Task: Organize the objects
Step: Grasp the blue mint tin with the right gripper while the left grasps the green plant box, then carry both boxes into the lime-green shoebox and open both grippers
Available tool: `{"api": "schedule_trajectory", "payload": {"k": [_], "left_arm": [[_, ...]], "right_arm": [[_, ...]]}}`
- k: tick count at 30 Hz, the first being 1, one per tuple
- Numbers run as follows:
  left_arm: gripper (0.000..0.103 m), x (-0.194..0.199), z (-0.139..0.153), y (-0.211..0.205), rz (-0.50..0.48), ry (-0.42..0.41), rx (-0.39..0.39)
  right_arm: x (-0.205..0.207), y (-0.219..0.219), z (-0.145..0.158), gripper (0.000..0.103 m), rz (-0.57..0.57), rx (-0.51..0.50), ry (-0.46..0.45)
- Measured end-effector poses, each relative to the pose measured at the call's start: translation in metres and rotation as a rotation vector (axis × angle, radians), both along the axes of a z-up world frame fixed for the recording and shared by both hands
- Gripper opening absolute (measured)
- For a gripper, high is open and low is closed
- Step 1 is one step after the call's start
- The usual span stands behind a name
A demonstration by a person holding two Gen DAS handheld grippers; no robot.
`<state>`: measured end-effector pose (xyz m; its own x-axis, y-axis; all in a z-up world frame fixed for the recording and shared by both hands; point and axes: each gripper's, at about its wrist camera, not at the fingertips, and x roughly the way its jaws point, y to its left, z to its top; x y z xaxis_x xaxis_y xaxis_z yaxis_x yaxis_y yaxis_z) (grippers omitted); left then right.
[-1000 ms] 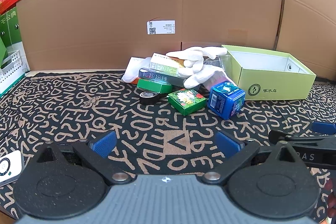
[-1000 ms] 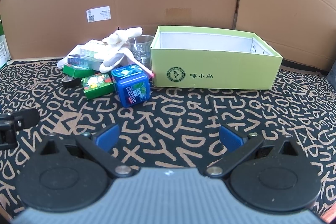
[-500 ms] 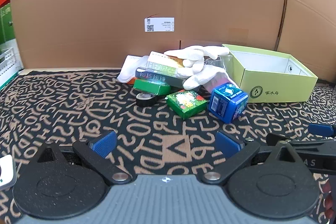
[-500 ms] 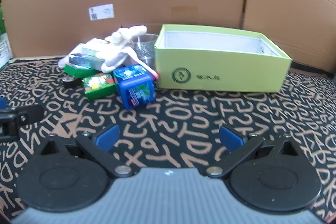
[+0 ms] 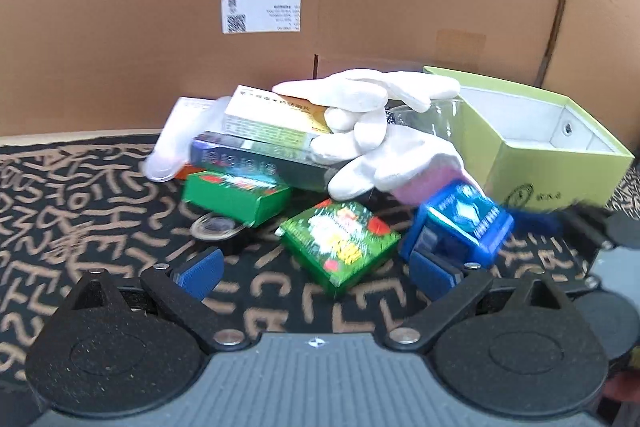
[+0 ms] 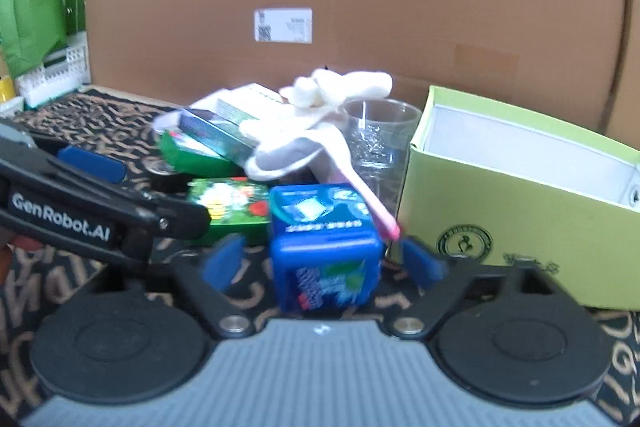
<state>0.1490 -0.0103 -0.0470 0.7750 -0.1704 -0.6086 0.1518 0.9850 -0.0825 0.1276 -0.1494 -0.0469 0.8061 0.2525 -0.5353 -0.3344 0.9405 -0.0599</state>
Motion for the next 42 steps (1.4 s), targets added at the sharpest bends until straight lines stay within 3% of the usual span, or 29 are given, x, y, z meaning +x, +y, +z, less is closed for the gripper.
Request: {"api": "schedule_trajectory", "payload": {"k": [4, 7, 9, 10, 13, 18, 22, 24, 28, 32, 35, 39, 42], "left_arm": [[0.099, 0.023, -0.006, -0.013, 0.001, 0.043, -0.018], [0.099, 0.040, -0.013, -0.026, 0.014, 0.080, -0.008], [0.087, 0.048, -0.021, -0.030, 0.008, 0.106, 0.011], [0.084, 0.046, -0.022, -0.033, 0.011, 0.081, 0.048], [0.084, 0.031, -0.020, -0.030, -0.040, 0.088, 0.039], [0.084, -0.037, -0.016, -0.022, -0.200, 0.110, 0.077], [0.085, -0.063, -0.013, -0.019, -0.187, 0.096, 0.114], [0.086, -0.064, -0.020, -0.019, -0.174, 0.085, 0.137], [0.083, -0.064, -0.023, -0.012, -0.162, 0.094, 0.101], [0.083, -0.074, 0.001, -0.020, -0.214, 0.042, 0.053], [0.083, -0.072, 0.036, -0.034, -0.261, -0.049, 0.011], [0.083, -0.046, 0.081, -0.064, -0.284, -0.171, -0.024], [0.083, -0.014, 0.102, -0.090, -0.289, -0.217, -0.050]], "right_arm": [[-0.005, -0.020, -0.003, 0.057, -0.011, 0.099, 0.045], [-0.032, -0.035, -0.003, 0.057, -0.014, 0.103, 0.046], [-0.047, -0.041, -0.001, 0.057, -0.014, 0.100, 0.052], [-0.055, -0.043, 0.001, 0.057, -0.012, 0.096, 0.056], [-0.070, -0.049, 0.005, 0.057, -0.005, 0.092, 0.058], [-0.078, -0.043, 0.006, 0.057, 0.035, 0.070, 0.069], [-0.080, -0.037, 0.003, 0.062, 0.039, 0.061, 0.047], [-0.079, -0.037, 0.000, 0.055, 0.031, 0.061, 0.048], [-0.086, -0.049, 0.003, 0.055, -0.012, 0.113, 0.063], [-0.100, -0.066, 0.019, 0.055, -0.045, 0.123, 0.018], [-0.100, -0.085, 0.046, 0.055, -0.077, 0.137, -0.045], [-0.084, -0.105, 0.086, 0.055, -0.128, 0.094, -0.153], [-0.057, -0.122, 0.109, 0.055, -0.186, 0.063, -0.205]]}}
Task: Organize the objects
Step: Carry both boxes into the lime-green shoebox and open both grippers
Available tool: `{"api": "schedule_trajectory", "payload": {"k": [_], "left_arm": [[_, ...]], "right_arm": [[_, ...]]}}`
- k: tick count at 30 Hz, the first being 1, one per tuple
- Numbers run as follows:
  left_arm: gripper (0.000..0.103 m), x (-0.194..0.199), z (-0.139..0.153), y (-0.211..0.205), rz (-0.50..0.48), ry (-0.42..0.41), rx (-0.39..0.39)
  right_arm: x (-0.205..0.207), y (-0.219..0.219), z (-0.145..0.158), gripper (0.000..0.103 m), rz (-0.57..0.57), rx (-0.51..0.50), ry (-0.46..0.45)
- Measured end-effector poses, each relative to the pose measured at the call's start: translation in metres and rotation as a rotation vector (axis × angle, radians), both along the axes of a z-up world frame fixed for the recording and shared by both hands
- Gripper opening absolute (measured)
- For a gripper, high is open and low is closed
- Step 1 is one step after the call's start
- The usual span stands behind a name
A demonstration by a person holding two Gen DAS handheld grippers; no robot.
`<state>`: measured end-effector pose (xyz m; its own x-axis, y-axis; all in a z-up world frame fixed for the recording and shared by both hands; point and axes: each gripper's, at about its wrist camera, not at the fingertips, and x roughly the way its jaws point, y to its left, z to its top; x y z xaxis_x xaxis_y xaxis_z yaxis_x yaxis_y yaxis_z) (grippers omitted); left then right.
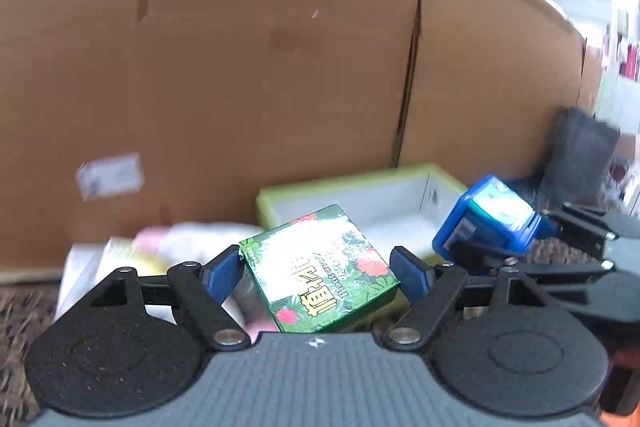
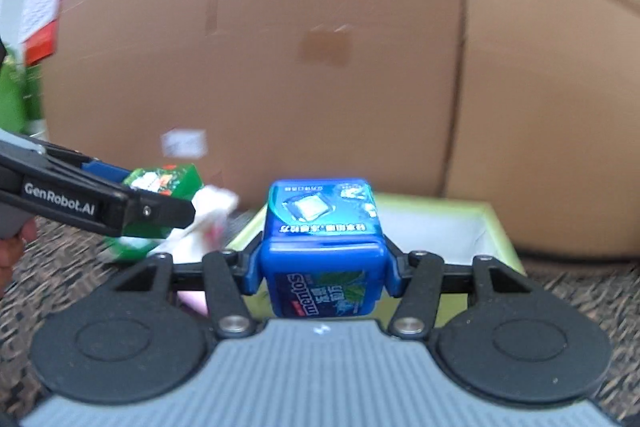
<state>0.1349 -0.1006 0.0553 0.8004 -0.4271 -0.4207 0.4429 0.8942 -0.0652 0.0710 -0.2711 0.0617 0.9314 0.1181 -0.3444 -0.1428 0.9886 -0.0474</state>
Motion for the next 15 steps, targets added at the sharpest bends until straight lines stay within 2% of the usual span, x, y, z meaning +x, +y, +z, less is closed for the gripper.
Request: {"api": "schedule_trajectory", "payload": {"k": [2, 5, 11, 15], "left_arm": [[0.083, 0.026, 0.003, -0.020, 0.001, -0.014, -0.004], [0.083, 0.068, -0.007, -0.046, 0.023, -0.003, -0.001], [0.083, 0.129, -0.045, -0.082, 0.036, 0.066, 0.099], [0.084, 0.144, -0.057, -0.085, 0.032, 0.087, 0.078]], "right_arm": [[0.027, -0.011, 0.007, 0.055, -0.045, -0.023, -0.004], [0.073, -0.028, 0.002, 0.055, -0.102, -0.042, 0.049], [0.156, -0.055, -0.040, 0.055, -0.146, -0.025, 0.259], [0.181, -0.052, -0.060, 0.055, -0.135, -0.049, 0.317]]}}
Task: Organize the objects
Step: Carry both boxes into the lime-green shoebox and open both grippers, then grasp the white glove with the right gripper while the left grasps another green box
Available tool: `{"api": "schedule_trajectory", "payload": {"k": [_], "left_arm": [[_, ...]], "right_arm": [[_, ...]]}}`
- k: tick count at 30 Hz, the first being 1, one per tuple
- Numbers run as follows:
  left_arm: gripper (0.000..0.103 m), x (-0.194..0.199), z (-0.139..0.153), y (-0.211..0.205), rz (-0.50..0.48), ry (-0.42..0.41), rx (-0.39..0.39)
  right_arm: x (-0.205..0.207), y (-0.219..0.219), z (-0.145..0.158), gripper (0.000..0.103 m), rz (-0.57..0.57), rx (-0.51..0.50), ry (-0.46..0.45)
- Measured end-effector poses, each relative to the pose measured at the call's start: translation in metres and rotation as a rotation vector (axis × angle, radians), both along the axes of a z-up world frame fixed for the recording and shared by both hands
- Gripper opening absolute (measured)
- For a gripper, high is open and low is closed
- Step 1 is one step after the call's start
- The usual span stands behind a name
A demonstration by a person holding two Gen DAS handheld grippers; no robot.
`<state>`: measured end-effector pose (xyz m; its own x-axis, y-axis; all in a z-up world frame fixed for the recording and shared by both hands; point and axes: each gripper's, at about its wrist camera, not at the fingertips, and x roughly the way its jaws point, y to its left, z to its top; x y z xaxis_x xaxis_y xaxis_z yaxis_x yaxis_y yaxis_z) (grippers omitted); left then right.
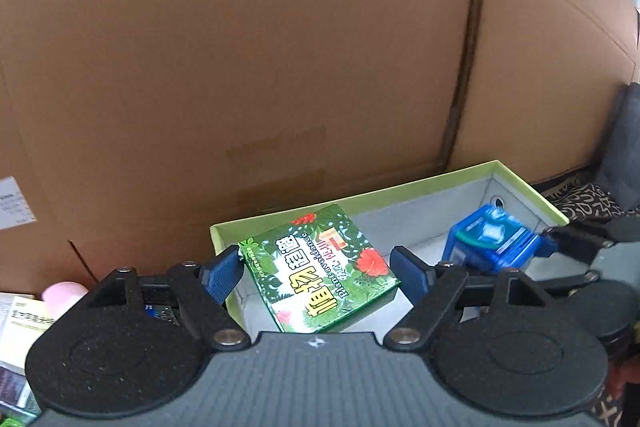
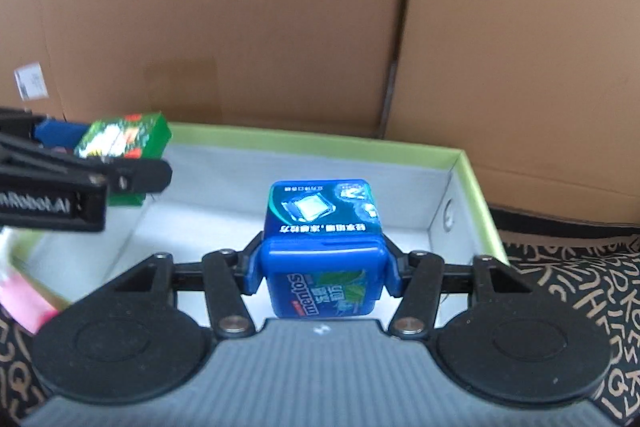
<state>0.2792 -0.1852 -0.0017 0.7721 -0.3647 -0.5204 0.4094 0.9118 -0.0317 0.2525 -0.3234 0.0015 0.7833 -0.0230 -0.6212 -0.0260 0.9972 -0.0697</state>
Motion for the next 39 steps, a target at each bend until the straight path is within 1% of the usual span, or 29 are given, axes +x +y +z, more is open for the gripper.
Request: {"api": "schedule_trajectory", "payload": {"k": [1, 2, 3, 4, 5, 6, 8, 10, 14, 18, 22, 24, 25, 26, 27, 29, 31, 33, 34, 36, 38, 39], "left_arm": [[0.085, 0.001, -0.001, 0.001, -0.008, 0.002, -0.020], [0.091, 0.002, -0.001, 0.003, -0.019, 0.009, -0.039], [0.098, 0.000, -0.001, 0.003, -0.016, 0.016, -0.049], [0.100, -0.004, -0.001, 0.004, -0.004, 0.012, -0.052], [0.100, -0.006, -0.001, 0.004, 0.007, -0.002, -0.048], [0.100, -0.008, 0.000, 0.004, 0.013, -0.013, -0.036], [0.100, -0.012, 0.000, 0.003, 0.021, -0.022, -0.019], [0.100, -0.017, 0.004, 0.007, 0.026, -0.031, -0.028], [0.100, -0.035, 0.013, 0.022, 0.024, -0.076, -0.067], [0.100, -0.063, 0.028, 0.037, 0.037, -0.117, -0.085], [0.100, -0.103, 0.034, 0.068, 0.104, -0.143, -0.110], [0.100, -0.123, 0.031, 0.087, 0.136, -0.153, -0.136], [0.100, -0.134, 0.028, 0.098, 0.157, -0.151, -0.143], [0.100, -0.143, 0.025, 0.110, 0.181, -0.144, -0.147], [0.100, -0.152, 0.020, 0.123, 0.203, -0.137, -0.153], [0.100, -0.166, 0.005, 0.144, 0.242, -0.119, -0.160], [0.100, -0.177, -0.006, 0.165, 0.277, -0.092, -0.137], [0.100, -0.179, -0.021, 0.181, 0.317, -0.057, -0.110], [0.100, -0.181, -0.029, 0.192, 0.337, -0.042, -0.105], [0.100, -0.182, -0.038, 0.212, 0.371, -0.010, -0.109], [0.100, -0.175, -0.043, 0.225, 0.400, 0.011, -0.124], [0.100, -0.173, -0.044, 0.229, 0.405, 0.004, -0.126]], "right_arm": [[0.006, 0.001, -0.004, 0.055, 0.007, -0.004, 0.013], [0.009, 0.002, -0.007, 0.056, 0.013, -0.001, 0.026], [0.012, 0.003, -0.009, 0.065, 0.018, 0.004, 0.030], [0.012, 0.004, -0.009, 0.073, 0.021, 0.004, 0.020], [0.011, 0.005, -0.008, 0.087, 0.022, -0.001, 0.003], [0.006, 0.007, -0.006, 0.093, 0.023, -0.008, -0.018], [0.000, 0.010, 0.000, 0.097, 0.031, -0.012, -0.056], [-0.007, 0.013, 0.007, 0.103, 0.032, -0.013, -0.085], [-0.029, 0.022, 0.020, 0.103, 0.019, -0.036, -0.145], [-0.057, 0.040, 0.033, 0.103, 0.038, -0.050, -0.202], [-0.090, 0.065, 0.042, 0.103, 0.073, -0.048, -0.257], [-0.107, 0.080, 0.042, 0.103, 0.102, -0.028, -0.271], [-0.116, 0.076, 0.045, 0.103, 0.118, -0.013, -0.274], [-0.135, 0.075, 0.042, 0.103, 0.135, 0.005, -0.273], [-0.149, 0.082, 0.040, 0.103, 0.154, 0.020, -0.269], [-0.161, 0.102, 0.028, 0.103, 0.198, 0.045, -0.258], [-0.174, 0.119, 0.017, 0.103, 0.234, 0.053, -0.244], [-0.196, 0.131, 0.001, 0.103, 0.268, 0.070, -0.218], [-0.189, 0.136, -0.007, 0.103, 0.285, 0.085, -0.205], [-0.189, 0.151, -0.018, 0.103, 0.317, 0.106, -0.186], [-0.181, 0.172, -0.027, 0.103, 0.348, 0.084, -0.174], [-0.181, 0.179, -0.031, 0.102, 0.360, 0.066, -0.181]]}}
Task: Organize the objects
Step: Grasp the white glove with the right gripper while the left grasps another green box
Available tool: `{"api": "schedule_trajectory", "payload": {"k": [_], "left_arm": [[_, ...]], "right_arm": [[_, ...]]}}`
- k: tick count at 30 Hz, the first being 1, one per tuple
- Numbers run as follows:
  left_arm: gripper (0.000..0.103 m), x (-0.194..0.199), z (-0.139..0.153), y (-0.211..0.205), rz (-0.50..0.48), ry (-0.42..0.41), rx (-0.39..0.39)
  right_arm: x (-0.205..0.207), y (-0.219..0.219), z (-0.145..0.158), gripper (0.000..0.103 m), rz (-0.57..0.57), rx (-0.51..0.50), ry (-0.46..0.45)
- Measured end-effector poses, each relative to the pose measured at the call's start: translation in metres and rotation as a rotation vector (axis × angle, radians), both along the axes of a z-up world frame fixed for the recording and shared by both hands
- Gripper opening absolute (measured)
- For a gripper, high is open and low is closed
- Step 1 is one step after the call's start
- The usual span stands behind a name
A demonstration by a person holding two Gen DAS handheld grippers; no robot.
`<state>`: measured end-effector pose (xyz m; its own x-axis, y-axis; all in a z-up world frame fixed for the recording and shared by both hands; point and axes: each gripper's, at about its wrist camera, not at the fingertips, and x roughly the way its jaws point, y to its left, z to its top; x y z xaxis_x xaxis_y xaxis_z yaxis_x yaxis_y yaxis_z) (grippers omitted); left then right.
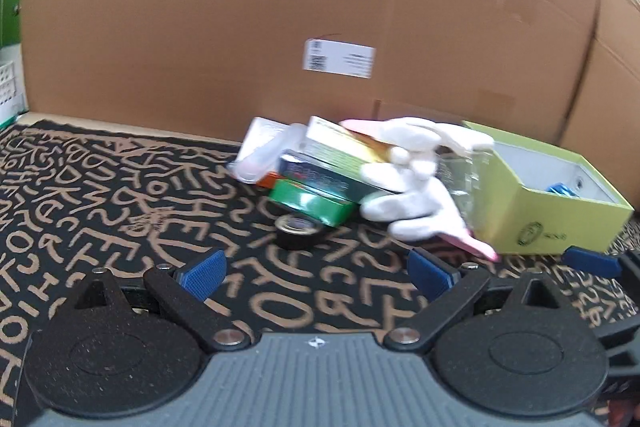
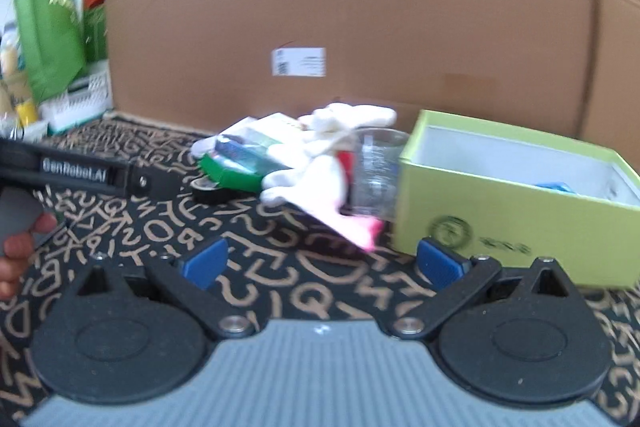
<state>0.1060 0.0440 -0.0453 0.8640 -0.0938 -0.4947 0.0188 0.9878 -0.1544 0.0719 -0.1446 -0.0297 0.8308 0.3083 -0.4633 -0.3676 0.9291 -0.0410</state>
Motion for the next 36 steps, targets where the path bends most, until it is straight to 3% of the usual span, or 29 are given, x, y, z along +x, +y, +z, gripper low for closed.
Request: {"api": "schedule_trajectory", "payload": {"k": [8, 10, 11, 12, 14, 19, 20, 21, 24, 29, 32, 35, 36], "left_arm": [[0.100, 0.039, -0.006, 0.006, -0.029, -0.015, 0.093], [0.100, 0.054, -0.010, 0.004, -0.039, -0.008, 0.108], [0.100, 0.061, -0.012, 0.002, -0.044, -0.007, 0.119], [0.100, 0.069, -0.013, 0.000, -0.049, -0.006, 0.132], [0.100, 0.082, -0.017, -0.004, -0.056, -0.007, 0.162], [0.097, 0.107, -0.026, -0.017, -0.112, 0.021, 0.269], [0.088, 0.108, -0.026, -0.019, -0.125, 0.018, 0.285], [0.073, 0.109, -0.025, -0.019, -0.145, 0.020, 0.282], [0.069, 0.103, -0.017, -0.019, -0.169, 0.041, 0.256], [0.068, 0.048, 0.008, -0.019, -0.242, 0.023, 0.220], [0.069, 0.001, 0.010, -0.021, -0.308, 0.065, 0.199], [0.070, -0.036, -0.007, -0.025, -0.339, 0.117, 0.199], [0.071, -0.043, -0.013, -0.027, -0.339, 0.128, 0.206]], "right_arm": [[0.062, 0.046, -0.016, 0.084, 0.036, -0.118, -0.009], [0.073, 0.051, -0.021, 0.059, 0.014, -0.160, -0.002], [0.078, 0.051, -0.023, 0.027, 0.013, -0.157, 0.026], [0.080, 0.047, -0.024, 0.016, 0.014, -0.126, 0.064], [0.072, 0.037, -0.022, 0.012, 0.018, -0.063, 0.068], [0.025, 0.011, -0.012, 0.011, 0.016, -0.025, 0.048], [0.018, 0.005, -0.011, 0.011, 0.017, -0.007, 0.058], [0.011, -0.001, -0.010, 0.012, 0.020, 0.011, 0.066], [-0.008, -0.014, -0.006, 0.012, 0.023, 0.057, 0.098], [-0.035, -0.028, -0.002, 0.012, 0.033, 0.081, 0.143], [-0.051, -0.036, -0.002, 0.012, 0.050, 0.093, 0.203], [-0.065, -0.038, -0.005, 0.020, 0.093, 0.079, 0.263], [-0.070, -0.036, -0.006, 0.034, 0.106, 0.063, 0.266]]}}
